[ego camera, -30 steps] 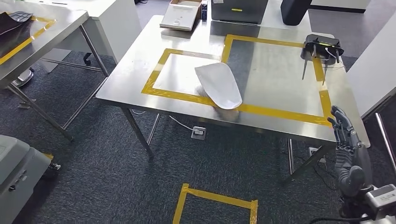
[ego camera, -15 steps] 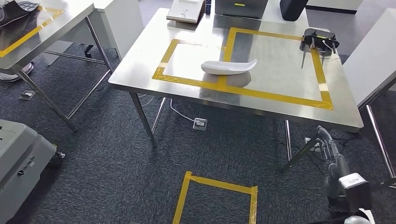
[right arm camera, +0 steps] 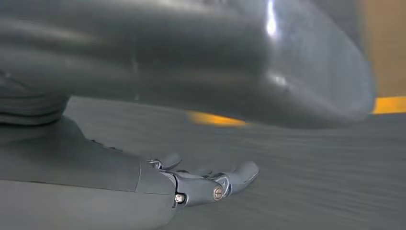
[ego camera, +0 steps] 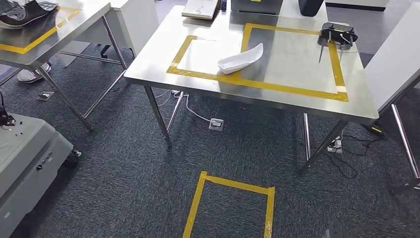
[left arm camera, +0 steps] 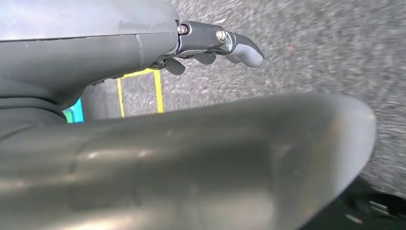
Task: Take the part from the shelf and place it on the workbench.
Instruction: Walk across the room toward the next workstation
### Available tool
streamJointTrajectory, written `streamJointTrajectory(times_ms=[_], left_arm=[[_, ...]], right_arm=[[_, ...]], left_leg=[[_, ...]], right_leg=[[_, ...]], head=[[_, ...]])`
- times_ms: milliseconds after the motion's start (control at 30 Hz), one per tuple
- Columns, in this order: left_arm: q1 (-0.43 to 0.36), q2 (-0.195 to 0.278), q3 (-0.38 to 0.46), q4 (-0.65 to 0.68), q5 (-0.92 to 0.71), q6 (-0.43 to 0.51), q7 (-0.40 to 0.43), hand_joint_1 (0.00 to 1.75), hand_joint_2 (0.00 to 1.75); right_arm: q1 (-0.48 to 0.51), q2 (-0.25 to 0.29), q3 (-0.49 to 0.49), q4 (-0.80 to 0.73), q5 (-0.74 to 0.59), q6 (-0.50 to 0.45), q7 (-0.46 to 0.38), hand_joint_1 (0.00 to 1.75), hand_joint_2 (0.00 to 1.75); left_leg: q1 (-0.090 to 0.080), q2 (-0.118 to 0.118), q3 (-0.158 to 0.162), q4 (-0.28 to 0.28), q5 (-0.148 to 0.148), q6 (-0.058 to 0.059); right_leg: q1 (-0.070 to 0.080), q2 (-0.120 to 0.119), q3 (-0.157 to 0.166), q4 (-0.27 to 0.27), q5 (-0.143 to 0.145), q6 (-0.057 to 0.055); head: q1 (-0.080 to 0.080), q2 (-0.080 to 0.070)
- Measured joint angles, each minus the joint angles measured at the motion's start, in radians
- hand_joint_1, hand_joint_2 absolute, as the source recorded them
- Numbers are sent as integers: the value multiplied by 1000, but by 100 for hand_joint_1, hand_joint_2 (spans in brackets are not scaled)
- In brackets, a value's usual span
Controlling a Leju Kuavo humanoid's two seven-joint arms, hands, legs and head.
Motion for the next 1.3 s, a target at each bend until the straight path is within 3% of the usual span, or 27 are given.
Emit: streamJointTrajectory(times_ms=[67, 100, 167, 200, 233, 333, 367, 400, 433, 467, 500, 567, 600, 667, 700, 733, 833, 867, 900, 933, 1000, 1067, 1100, 1200, 1233, 1300], left_arm=[[2, 0, 5, 0, 2, 5, 5, 0, 0], [3, 0, 7, 0, -1, 8, 11, 0, 0], [5, -1, 8, 1, -8, 13, 23, 0, 0], [6, -2, 8, 2, -14, 13, 27, 0, 0], [6, -2, 8, 2, -21, 11, 30, 0, 0], [7, -1, 3, 4, -55, -4, 30, 0, 0], [7, -1, -1, 4, -65, -9, 29, 0, 0], [6, -1, -6, 4, -76, -14, 28, 0, 0], [4, -1, -12, 4, -86, -18, 28, 0, 0], [0, -1, -18, 3, -97, -23, 30, 0, 0], [-6, -2, -25, 2, -107, -27, 33, 0, 0], [-23, -2, -38, -2, -121, -32, 38, 0, 0], [-33, -2, -42, -3, -124, -34, 38, 0, 0], [-51, -3, -48, -5, -126, -36, 35, 0, 0], [-59, -3, -50, -6, -126, -36, 31, 0, 0], [-64, -3, -51, -7, -126, -35, 27, 0, 0], [-73, -6, -52, -9, -131, -35, 13, 0, 0], [-74, -8, -53, -9, -133, -35, 9, 0, 0], [-75, -9, -53, -9, -131, -33, 5, 0, 0], [-74, -9, -53, -10, -123, -29, 0, 0, 0], [-70, -10, -50, -10, -96, -18, -6, 0, 0], [-59, -12, -43, -10, -72, -8, -7, 0, 0], [-52, -13, -39, -10, -66, -5, -4, 0, 0], [-24, -12, -33, -5, -66, 2, 16, 0, 0], [-16, -11, -33, -3, -68, 3, 24, 0, 0], [-5, -7, -33, 0, -76, 3, 33, 0, 0]], right_arm=[[8, 22, -5, 55, 25, -51, 174, 0, 0], [11, 31, -7, 75, 26, -78, 230, 0, 0], [15, 50, -19, 106, 1, -114, 269, 0, 0], [17, 58, -30, 117, -22, -113, 264, 0, 0], [18, 66, -44, 127, -47, -93, 255, 0, 0], [18, 82, -85, 147, -98, 50, 204, 0, 0], [16, 86, -92, 152, -99, 93, 186, 0, 0], [14, 89, -95, 156, -94, 122, 170, 0, 0], [11, 92, -95, 160, -88, 136, 159, 0, 0], [8, 96, -96, 163, -80, 144, 147, 0, 0], [3, 98, -96, 165, -70, 152, 136, 0, 0], [-15, 104, -94, 167, -47, 167, 117, 0, 0], [-27, 107, -92, 169, -35, 176, 110, 0, 0], [-50, 117, -80, 173, -10, 195, 104, 0, 0], [-61, 122, -73, 175, 3, 205, 104, 0, 0], [-71, 127, -64, 177, 16, 214, 109, 0, 0], [-89, 139, -37, 179, 46, 229, 134, 0, 0], [-90, 143, -28, 181, 53, 228, 144, 0, 0], [-90, 145, -21, 183, 57, 224, 156, 0, 44], [-89, 147, -16, 185, 60, 216, 168, 0, 87], [-84, 147, -8, 189, 63, 190, 196, 0, 175], [-73, 144, -4, 191, 69, 155, 225, 0, 175], [-67, 141, -2, 192, 73, 139, 239, 0, 175], [-43, 132, 1, 196, 76, 106, 271, 0, 175], [-35, 129, 2, 198, 77, 98, 281, 0, 175], [-24, 125, 2, 201, 79, 87, 297, 0, 175]], left_leg=[[-3, -6, 75, -110, -25, 11], [-7, -7, 85, -134, -37, 20], [-9, -2, 71, -141, -26, 42], [-9, 2, 62, -142, -14, 52], [-8, 5, 51, -144, -1, 60], [-9, 10, 2, -145, 42, 70], [-11, 11, -16, -143, 56, 71], [-13, 12, -33, -141, 70, 71], [-15, 13, -50, -139, 83, 70], [-16, 13, -67, -138, 96, 69], [-17, 13, -82, -136, 109, 67], [-18, 14, -99, -137, 134, 58], [-17, 15, -101, -140, 146, 51], [-14, 16, -103, -152, 168, 38], [-12, 14, -109, -150, 162, 31], [-11, 11, -117, -136, 136, 24], [-6, 5, -151, 15, -17, 6], [-3, 5, -154, 75, -43, 1], [-1, 5, -147, 114, -42, -4], [1, 5, -127, 122, -21, -7], [7, 5, -40, 39, 18, -13], [7, 1, 51, -89, -2, -11], [5, 0, 72, -128, -19, -5], [1, 4, 62, -143, -13, 29], [1, 6, 53, -144, -4, 40], [0, 10, 31, -145, 18, 57]], right_leg=[[0, 3, -19, 13, 14, 12], [-1, 5, -22, 13, 21, 19], [-4, 10, -24, 8, 35, 33], [-6, 12, -29, 15, 21, 40], [-7, 14, -38, 37, -13, 44], [-7, 16, -73, 203, -176, 51], [-6, 17, -74, 257, -197, 50], [-5, 17, -62, 286, -191, 48], [-3, 17, -35, 283, -167, 44], [0, 18, 9, 246, -139, 38], [4, 18, 68, 175, -130, 29], [14, 18, 165, 30, -146, 12], [19, 18, 186, -12, -158, 5], [21, 17, 175, -29, -140, -6], [19, 17, 166, -32, -126, -14], [16, 16, 154, -36, -110, -21], [12, 13, 109, -38, -68, -30], [11, 12, 91, -36, -55, -28], [10, 10, 74, -33, -43, -25], [8, 8, 56, -27, -31, -21], [3, 7, 21, -12, -14, -11], [2, 7, -3, 4, 0, 2], [4, 7, -9, 8, 7, 7], [2, 10, -18, 10, 21, 23], [0, 11, -25, 24, 0, 29], [-2, 15, -55, 113, -94, 37]], head=[[0, 0], [0, 0], [0, 0], [0, 0], [1, 0], [4, 0], [5, 0], [5, 0], [5, 0], [5, 0], [4, 0], [3, 0], [4, 0], [5, 0], [7, 0], [5, 0], [-2, 0], [-2, 0], [-3, 0], [-3, 0], [-3, 0], [-5, 0], [-6, 0], [-6, 0], [-5, 0], [-2, 0]])
